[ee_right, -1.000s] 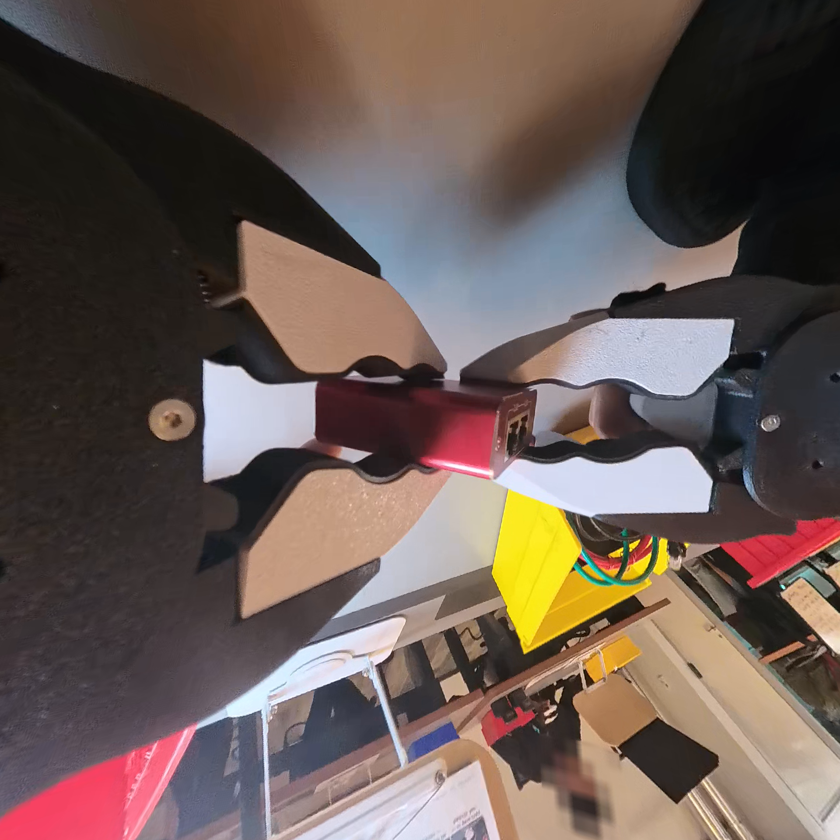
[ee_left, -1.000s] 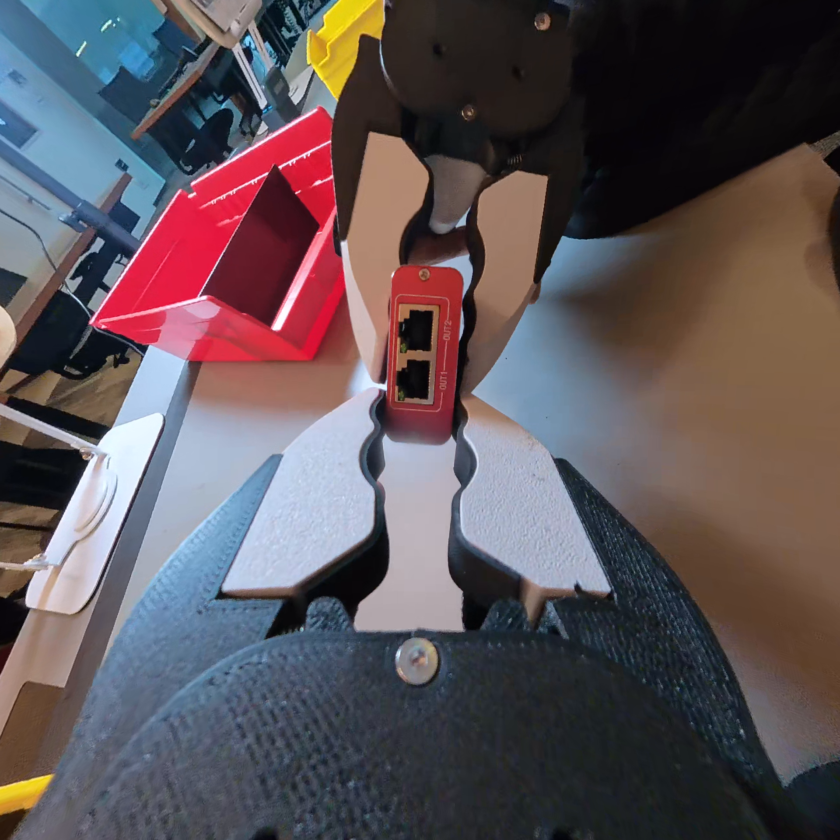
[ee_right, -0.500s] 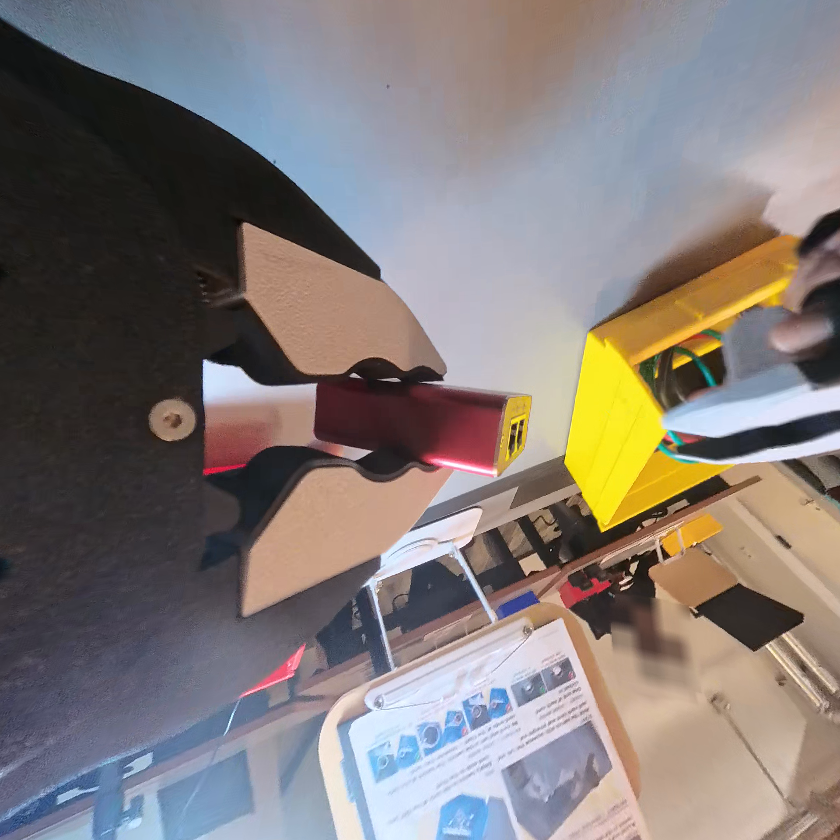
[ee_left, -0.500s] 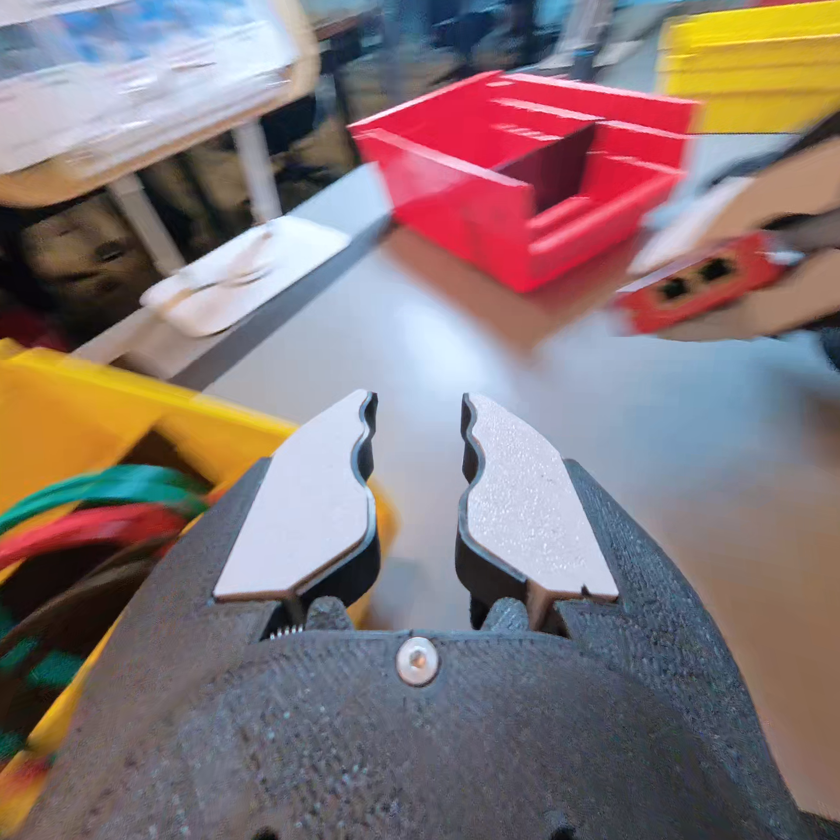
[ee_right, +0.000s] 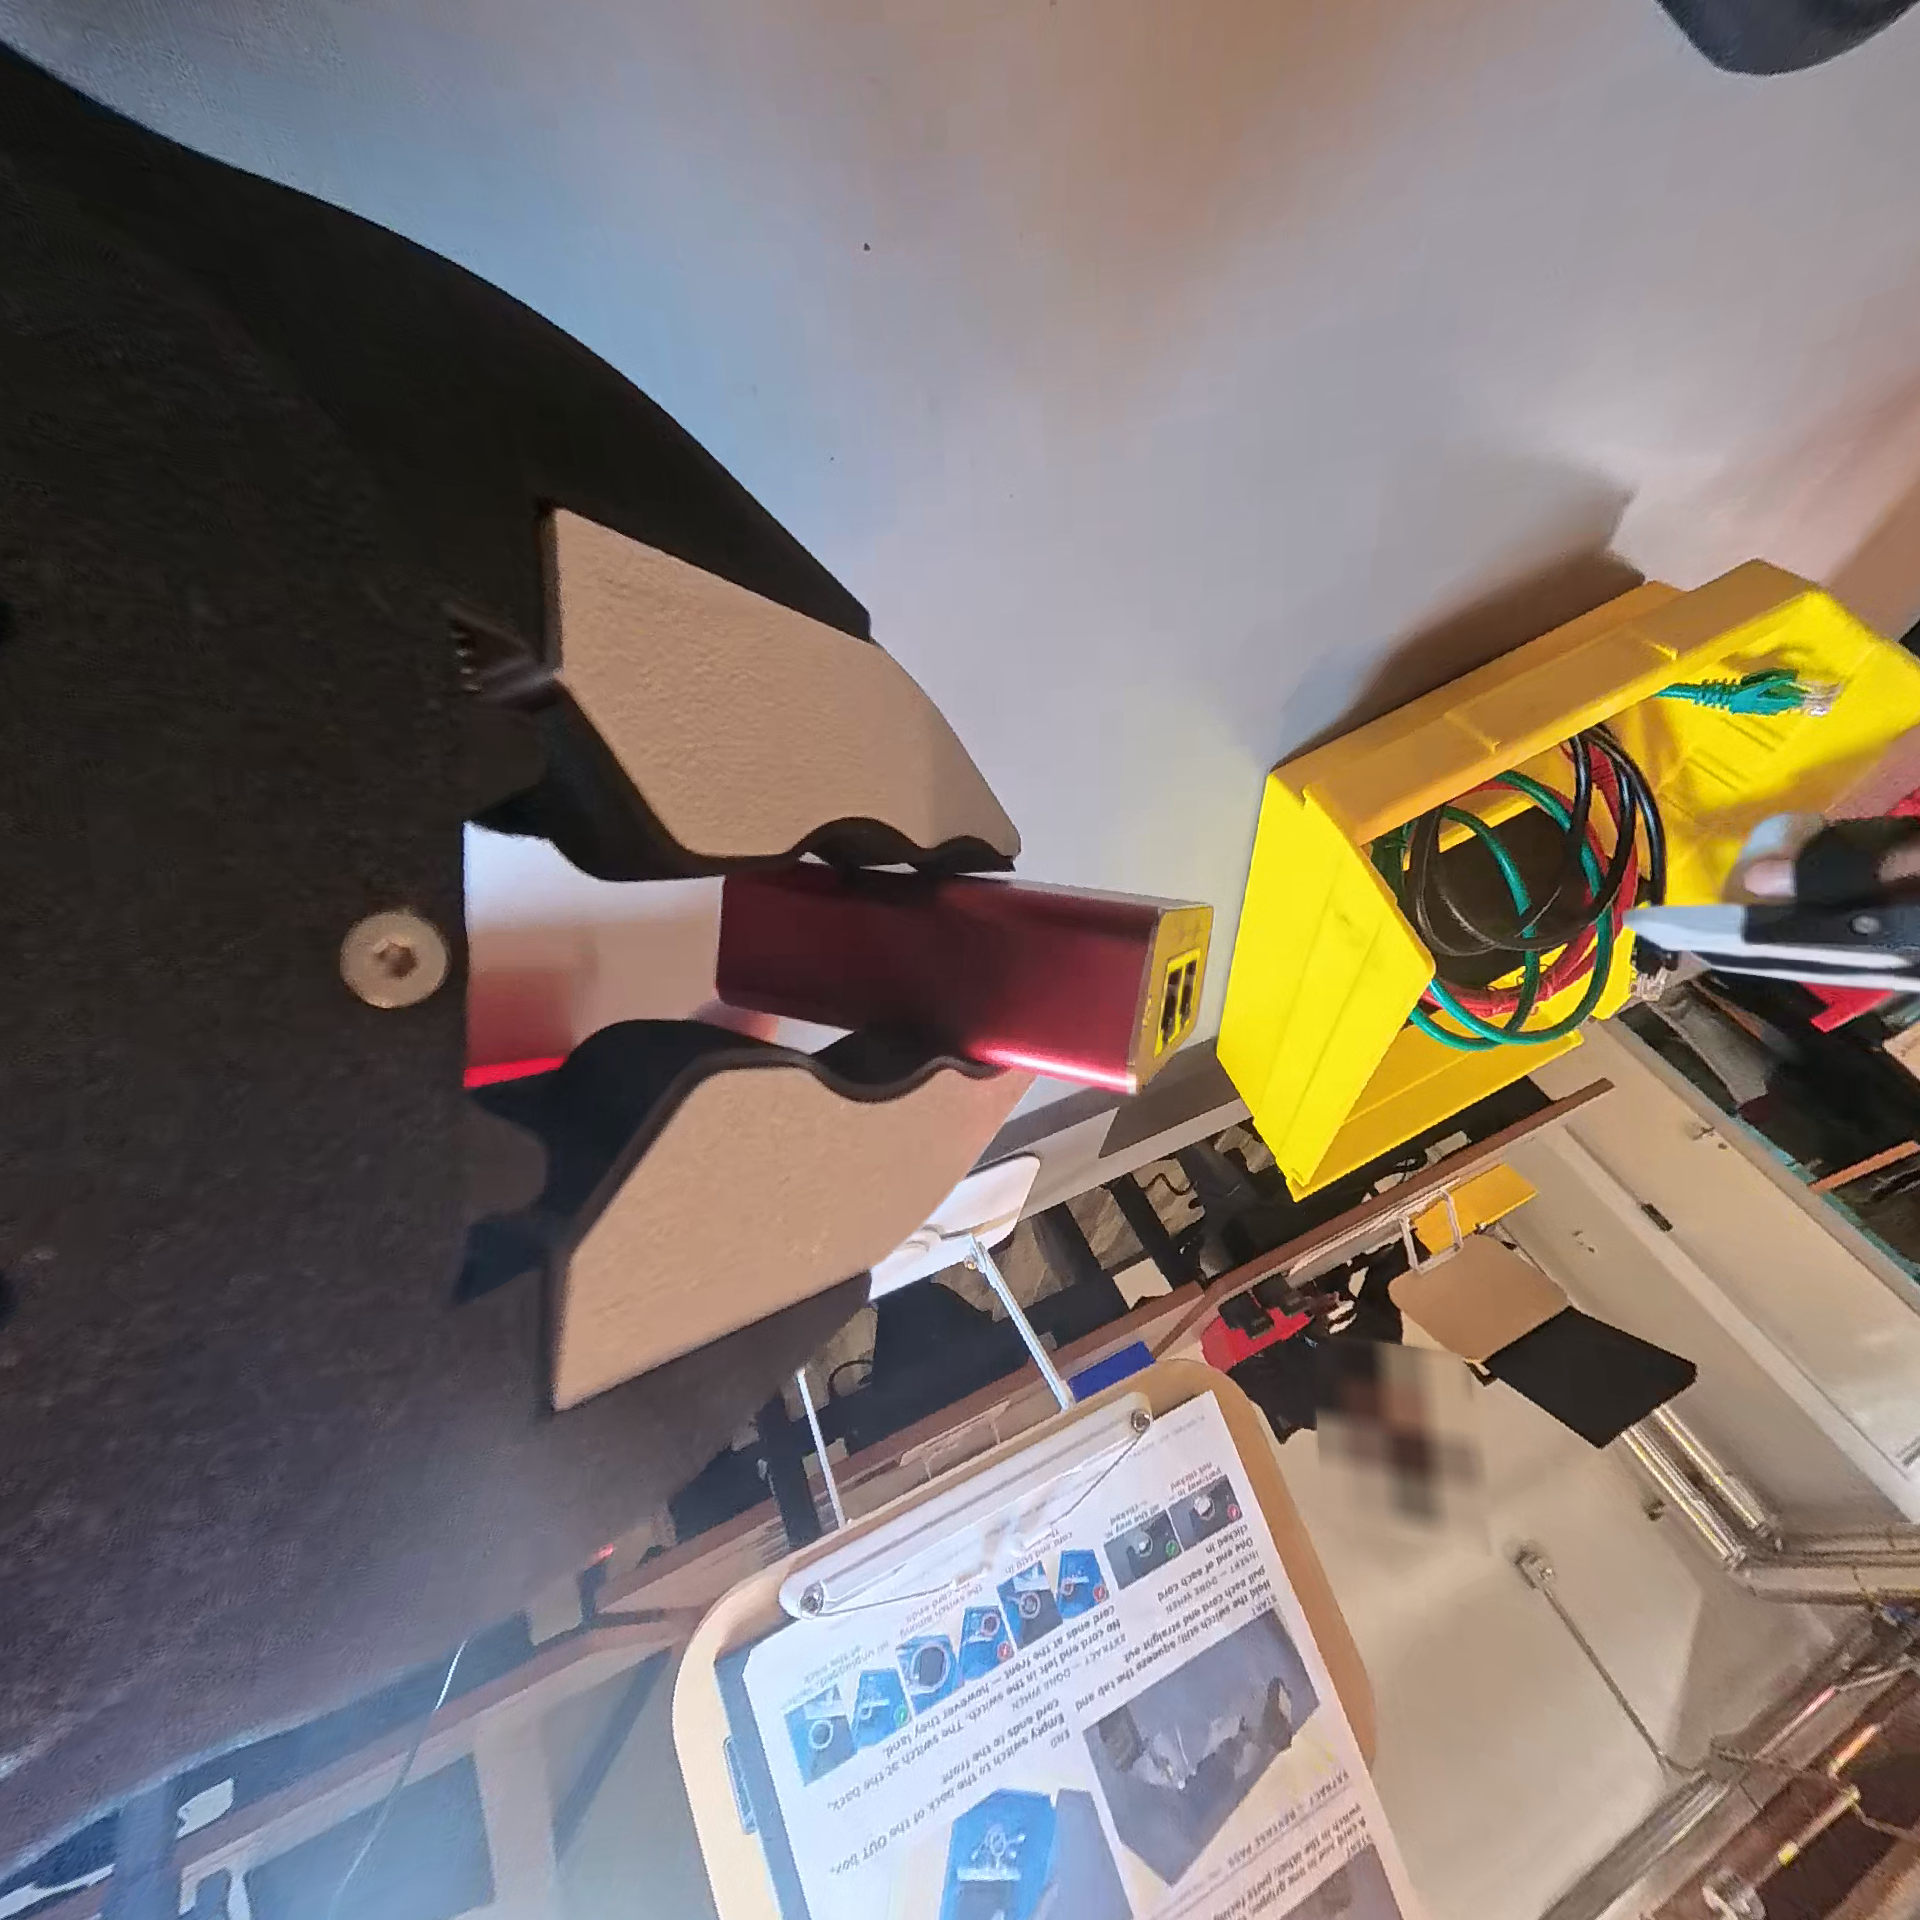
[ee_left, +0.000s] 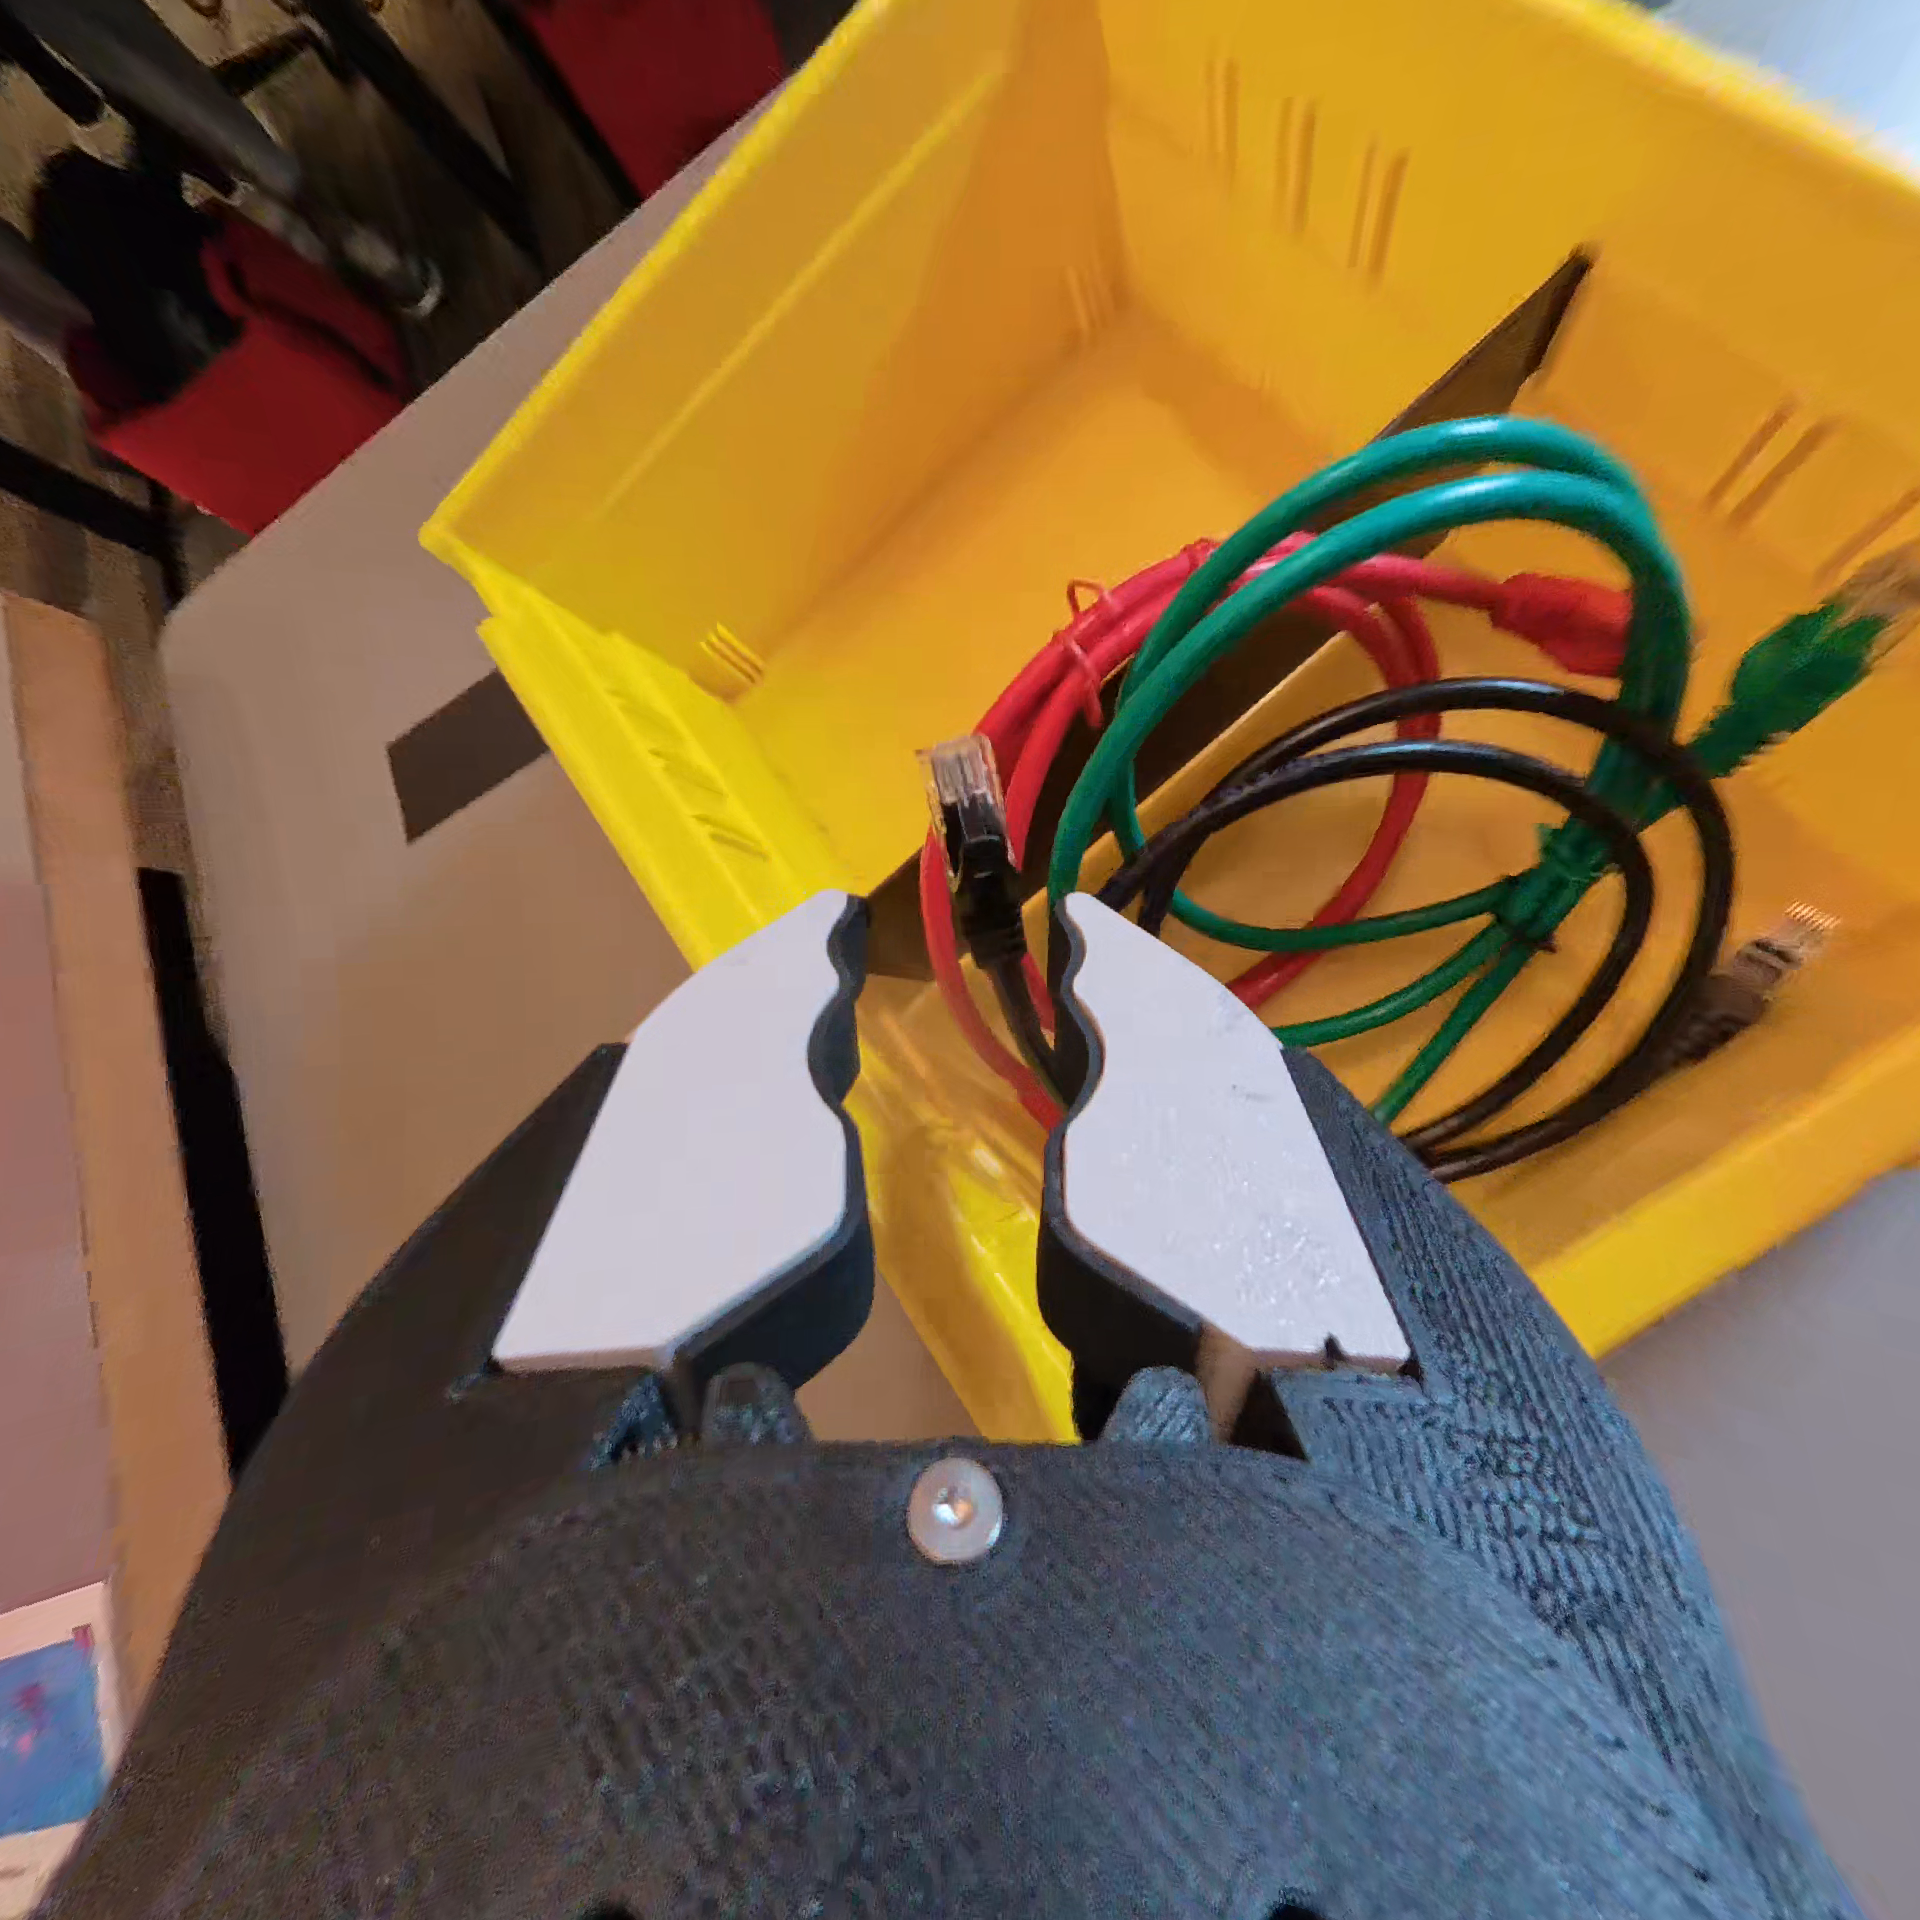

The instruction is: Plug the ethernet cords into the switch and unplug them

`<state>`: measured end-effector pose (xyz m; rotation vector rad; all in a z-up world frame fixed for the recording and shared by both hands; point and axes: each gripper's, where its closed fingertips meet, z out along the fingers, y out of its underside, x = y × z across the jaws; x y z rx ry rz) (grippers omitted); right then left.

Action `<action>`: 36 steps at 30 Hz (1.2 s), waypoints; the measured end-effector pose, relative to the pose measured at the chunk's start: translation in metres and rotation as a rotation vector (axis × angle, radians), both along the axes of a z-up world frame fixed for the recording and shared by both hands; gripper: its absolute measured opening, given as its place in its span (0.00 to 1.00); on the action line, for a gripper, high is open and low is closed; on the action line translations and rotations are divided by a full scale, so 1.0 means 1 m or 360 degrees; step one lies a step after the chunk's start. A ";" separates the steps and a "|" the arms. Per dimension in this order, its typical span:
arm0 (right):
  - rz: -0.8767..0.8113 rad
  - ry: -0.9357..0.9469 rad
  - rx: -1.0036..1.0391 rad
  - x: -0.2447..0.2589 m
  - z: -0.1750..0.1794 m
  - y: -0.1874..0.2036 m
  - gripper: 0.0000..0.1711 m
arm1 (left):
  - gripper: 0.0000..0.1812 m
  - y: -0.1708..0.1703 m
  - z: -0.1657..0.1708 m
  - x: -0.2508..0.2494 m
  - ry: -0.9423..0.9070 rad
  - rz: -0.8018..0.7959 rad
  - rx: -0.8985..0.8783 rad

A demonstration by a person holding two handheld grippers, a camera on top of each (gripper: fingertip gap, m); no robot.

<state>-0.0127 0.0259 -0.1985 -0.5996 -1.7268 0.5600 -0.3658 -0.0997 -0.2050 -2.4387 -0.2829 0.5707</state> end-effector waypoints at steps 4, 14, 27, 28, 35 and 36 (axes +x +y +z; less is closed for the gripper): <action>0.0007 0.0030 -0.0022 0.001 0.003 0.001 0.17 | 0.07 0.005 0.012 -0.007 0.0187 -0.0013 0.0011; -0.0033 0.0119 -0.0005 0.002 0.014 0.006 0.17 | 0.07 -0.013 0.159 0.039 0.0381 -0.0291 0.0282; -0.0027 0.0094 0.0448 -0.001 -0.006 0.003 0.17 | 0.07 0.026 0.000 0.279 -0.0661 -0.1362 -0.0185; -0.0032 0.0079 0.0497 -0.001 -0.011 0.003 0.17 | 0.07 0.033 -0.016 0.290 -0.0711 -0.1391 -0.0196; 0.0024 -0.0012 0.0812 -0.010 -0.039 0.001 0.16 | 0.07 0.065 -0.048 0.331 -0.0978 -0.1477 -0.0202; 0.0033 -0.0025 0.0848 -0.011 -0.042 0.000 0.16 | 0.07 0.066 -0.051 0.333 -0.0978 -0.1474 -0.0232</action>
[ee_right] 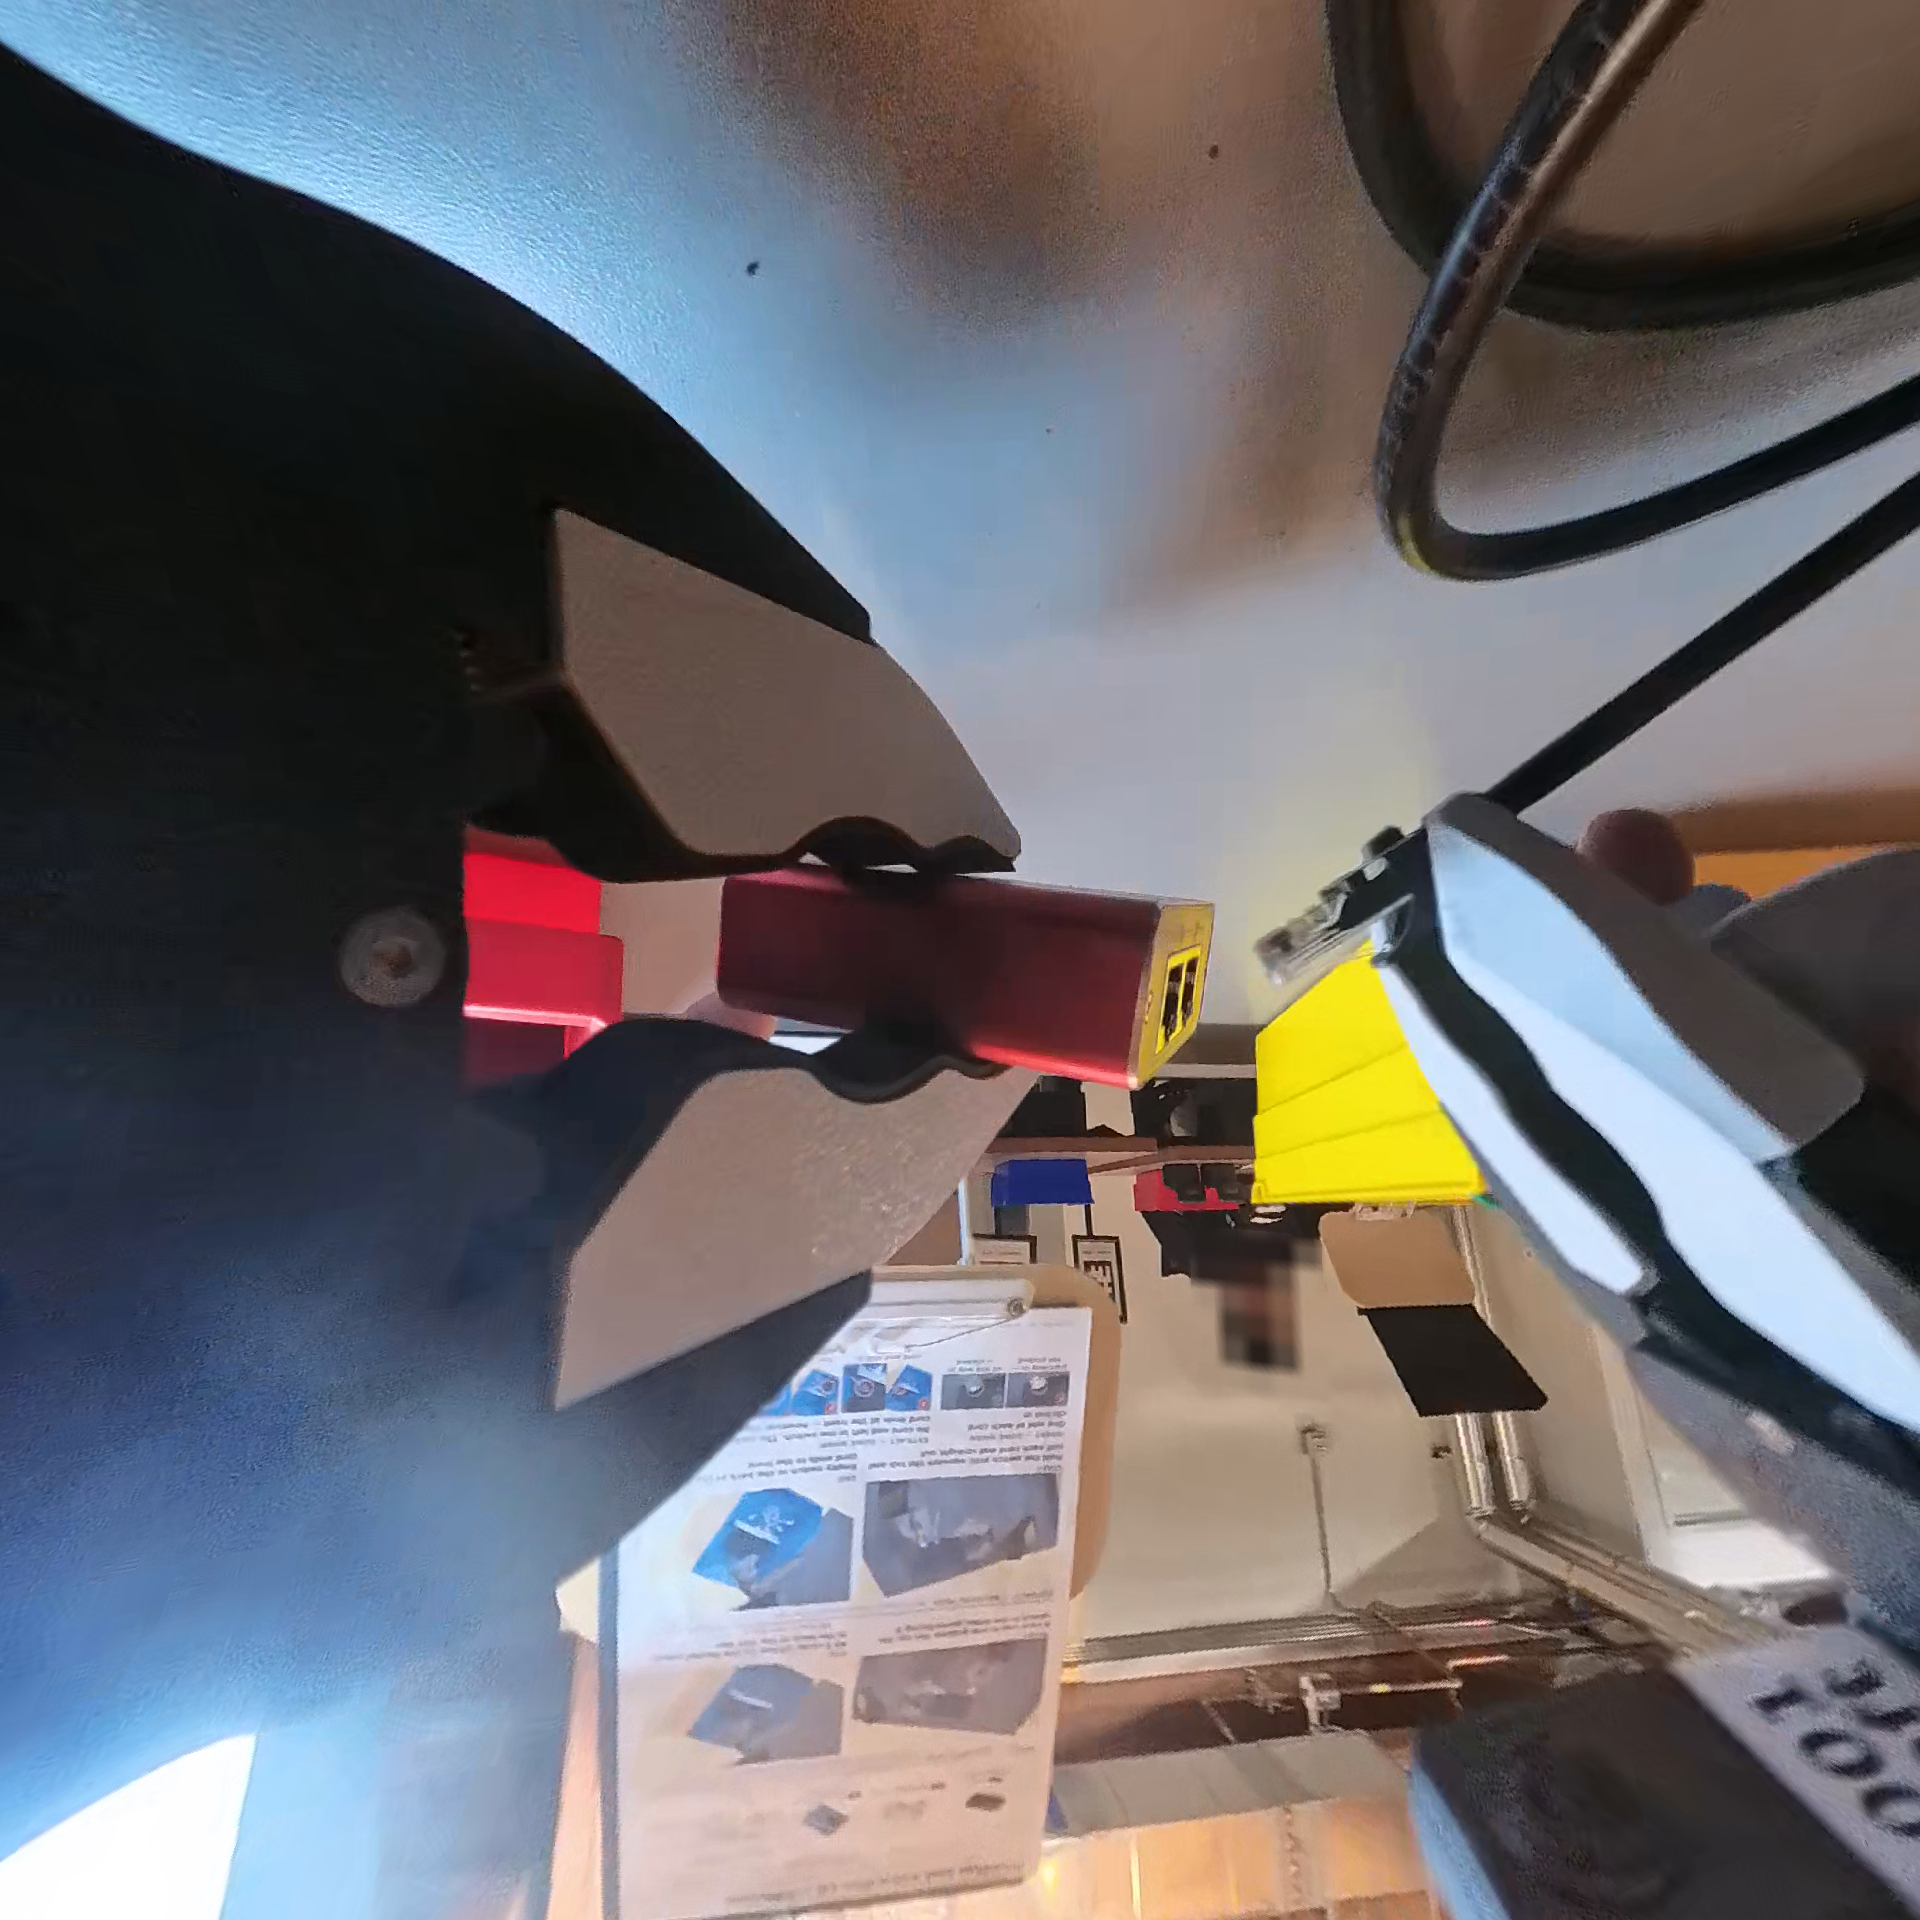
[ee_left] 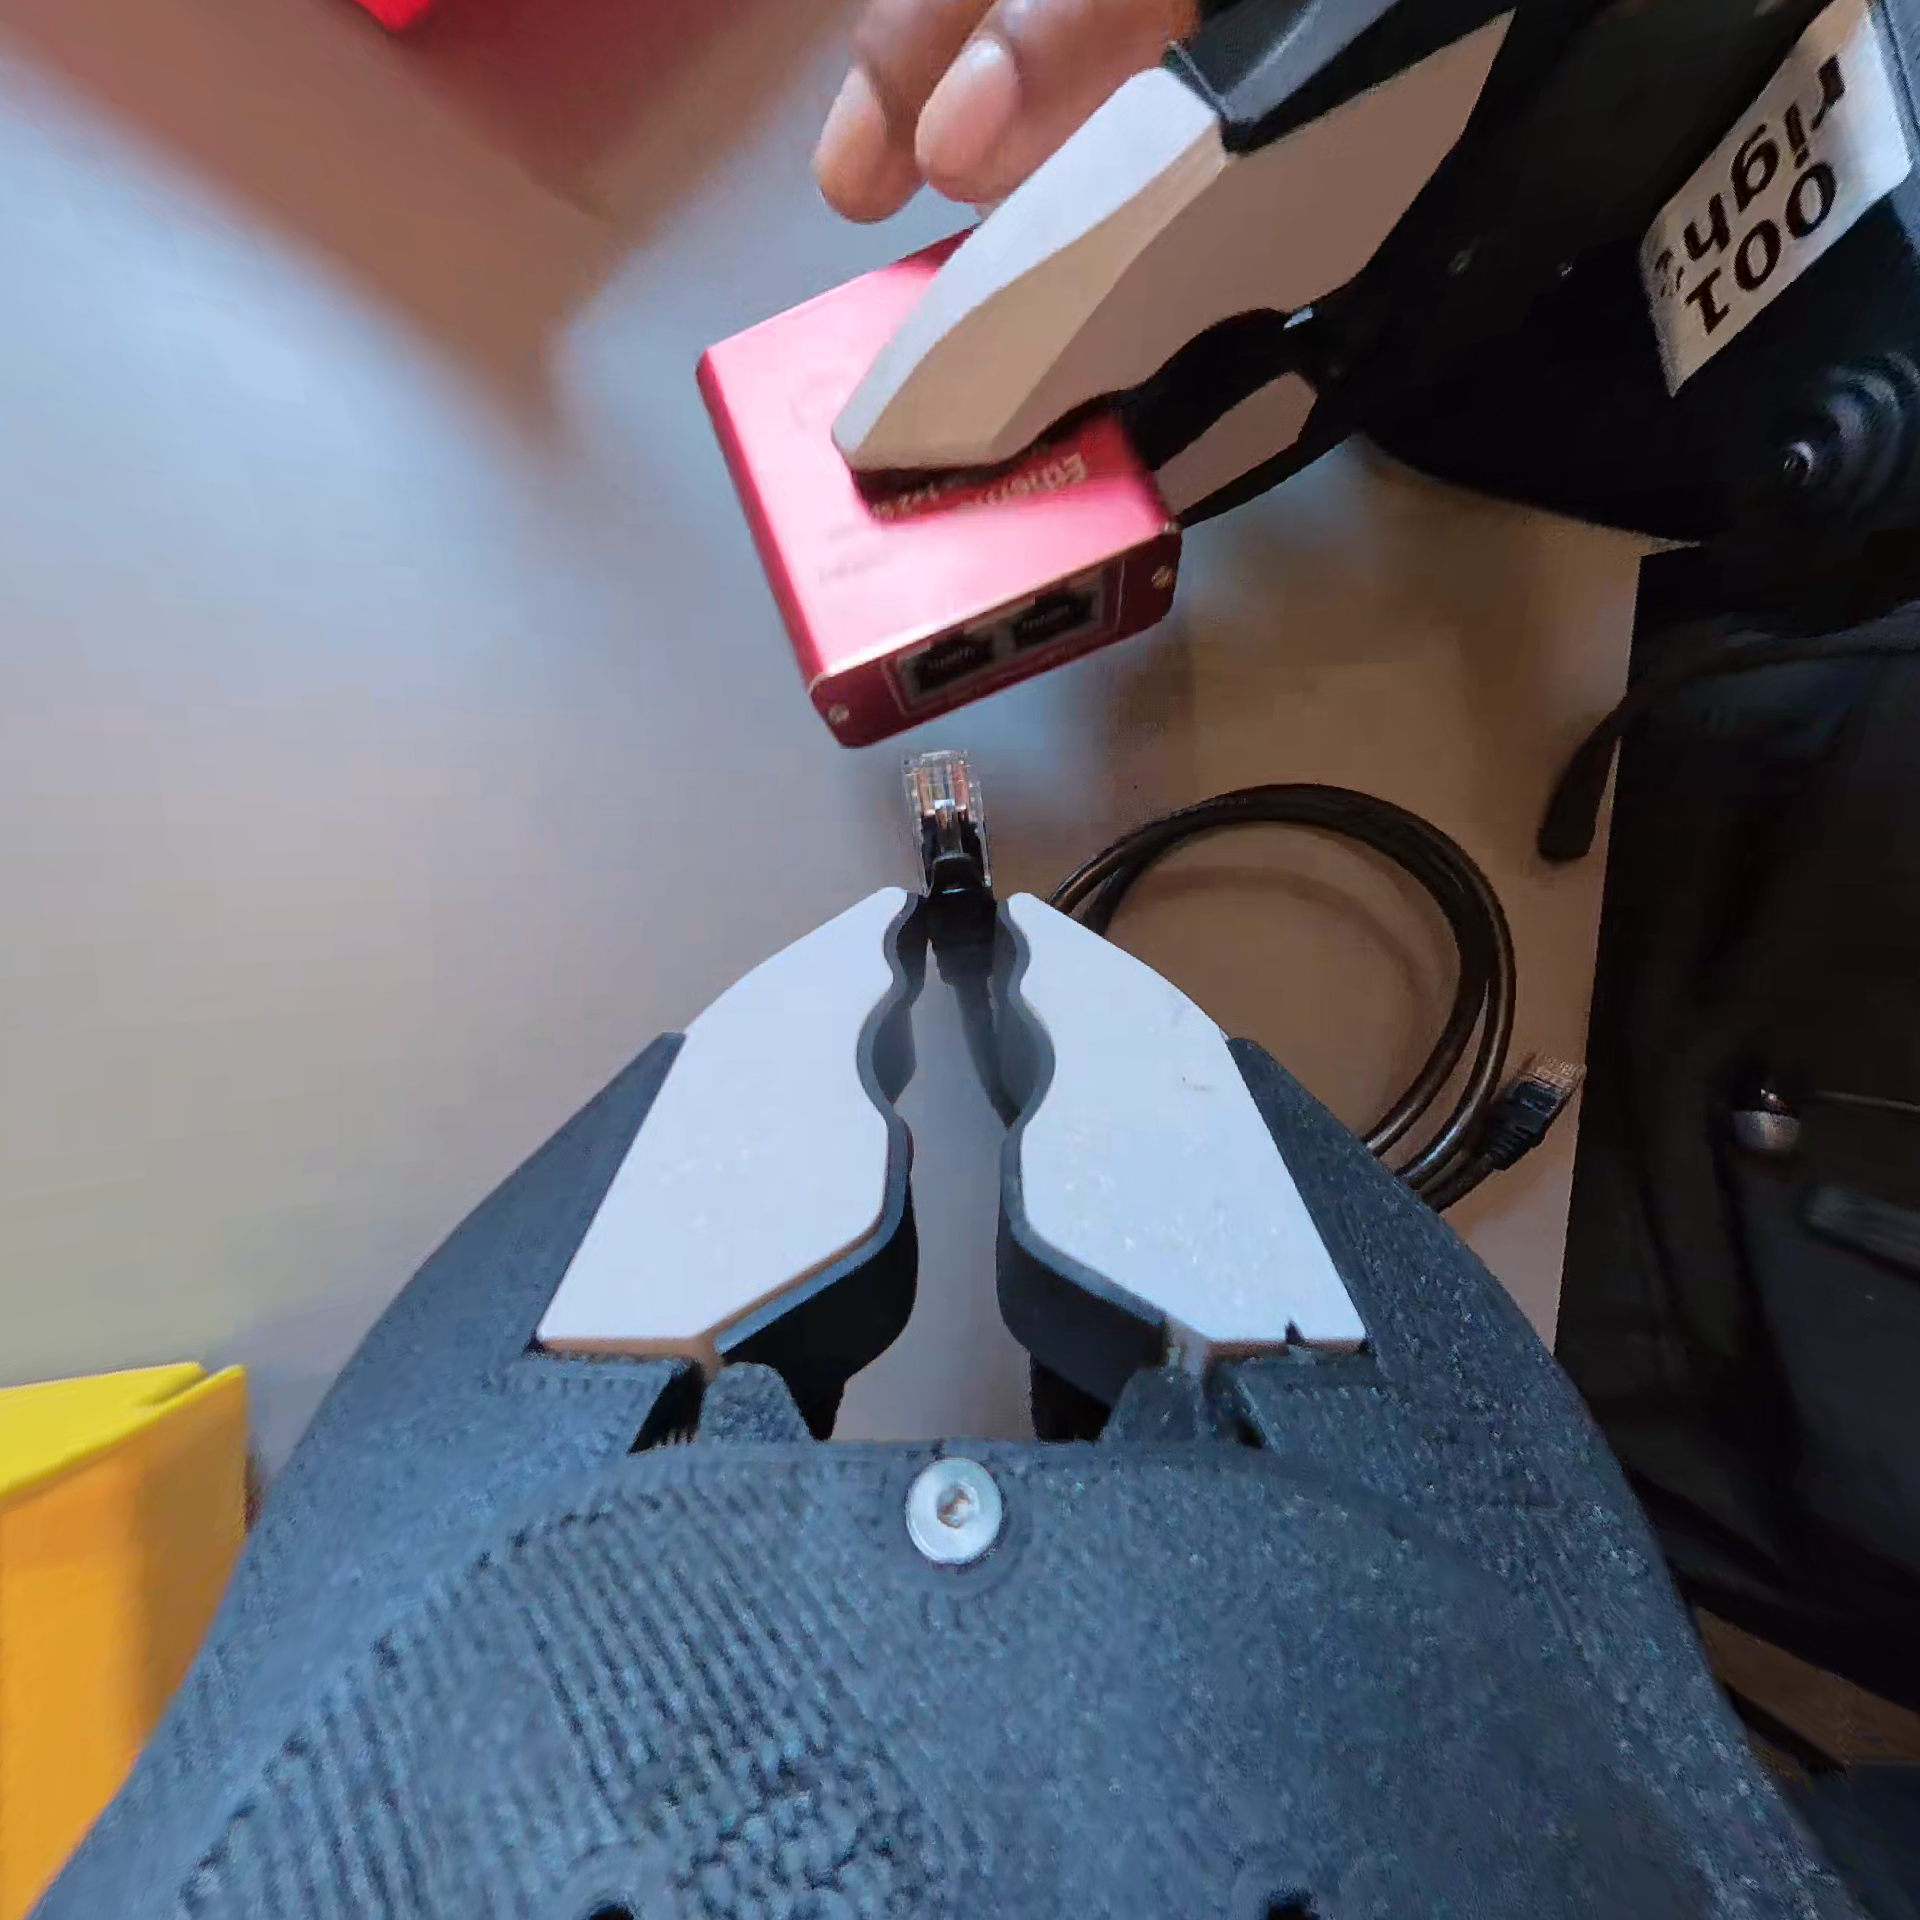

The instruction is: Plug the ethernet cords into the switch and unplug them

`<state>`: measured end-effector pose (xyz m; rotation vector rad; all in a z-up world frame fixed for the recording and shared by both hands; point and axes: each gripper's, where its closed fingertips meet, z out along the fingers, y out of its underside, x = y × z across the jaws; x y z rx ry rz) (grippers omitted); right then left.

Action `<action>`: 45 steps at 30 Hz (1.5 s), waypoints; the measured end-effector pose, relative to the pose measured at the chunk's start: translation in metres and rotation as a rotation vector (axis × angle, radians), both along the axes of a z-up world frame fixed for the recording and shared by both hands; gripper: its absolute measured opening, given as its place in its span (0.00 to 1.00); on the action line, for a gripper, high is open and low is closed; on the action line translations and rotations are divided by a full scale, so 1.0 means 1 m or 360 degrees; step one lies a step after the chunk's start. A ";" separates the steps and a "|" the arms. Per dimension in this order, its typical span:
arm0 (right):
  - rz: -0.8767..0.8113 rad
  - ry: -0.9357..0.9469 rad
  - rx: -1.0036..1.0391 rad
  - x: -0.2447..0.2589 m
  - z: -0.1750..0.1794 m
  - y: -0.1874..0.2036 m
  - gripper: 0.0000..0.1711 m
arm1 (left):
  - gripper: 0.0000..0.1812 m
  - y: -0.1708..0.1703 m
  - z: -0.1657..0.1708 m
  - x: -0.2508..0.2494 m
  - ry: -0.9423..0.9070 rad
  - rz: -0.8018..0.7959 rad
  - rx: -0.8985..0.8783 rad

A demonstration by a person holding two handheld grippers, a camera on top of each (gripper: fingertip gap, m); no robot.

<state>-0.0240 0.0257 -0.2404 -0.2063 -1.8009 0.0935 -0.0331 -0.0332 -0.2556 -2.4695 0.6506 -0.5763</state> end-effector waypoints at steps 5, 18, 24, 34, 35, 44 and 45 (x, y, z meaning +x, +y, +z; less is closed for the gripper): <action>-0.0009 -0.0041 0.0141 -0.004 -0.010 -0.002 0.16 | 0.07 0.006 -0.008 -0.002 0.0070 0.0012 -0.0107; -0.0044 -0.0083 0.0211 -0.004 -0.018 0.002 0.16 | 0.06 0.008 -0.011 -0.002 0.0132 -0.0092 -0.0440; -0.0020 -0.0090 0.0159 0.001 -0.016 0.000 0.16 | 0.06 0.008 -0.009 0.003 0.0190 -0.0178 -0.0586; 0.0008 0.0042 0.0030 0.006 0.010 0.000 0.16 | 0.06 0.017 0.026 0.006 0.0172 -0.0230 -0.0665; 0.0010 0.0041 0.0017 0.007 0.011 0.000 0.16 | 0.06 0.017 0.026 0.008 0.0162 -0.0230 -0.0661; 0.0130 -0.0045 -0.0073 0.014 0.007 -0.016 0.15 | 0.06 0.010 0.025 0.019 0.0151 -0.0324 -0.0566; 0.0146 -0.0052 -0.0069 0.014 0.006 -0.019 0.15 | 0.06 0.008 0.024 0.018 0.0157 -0.0322 -0.0563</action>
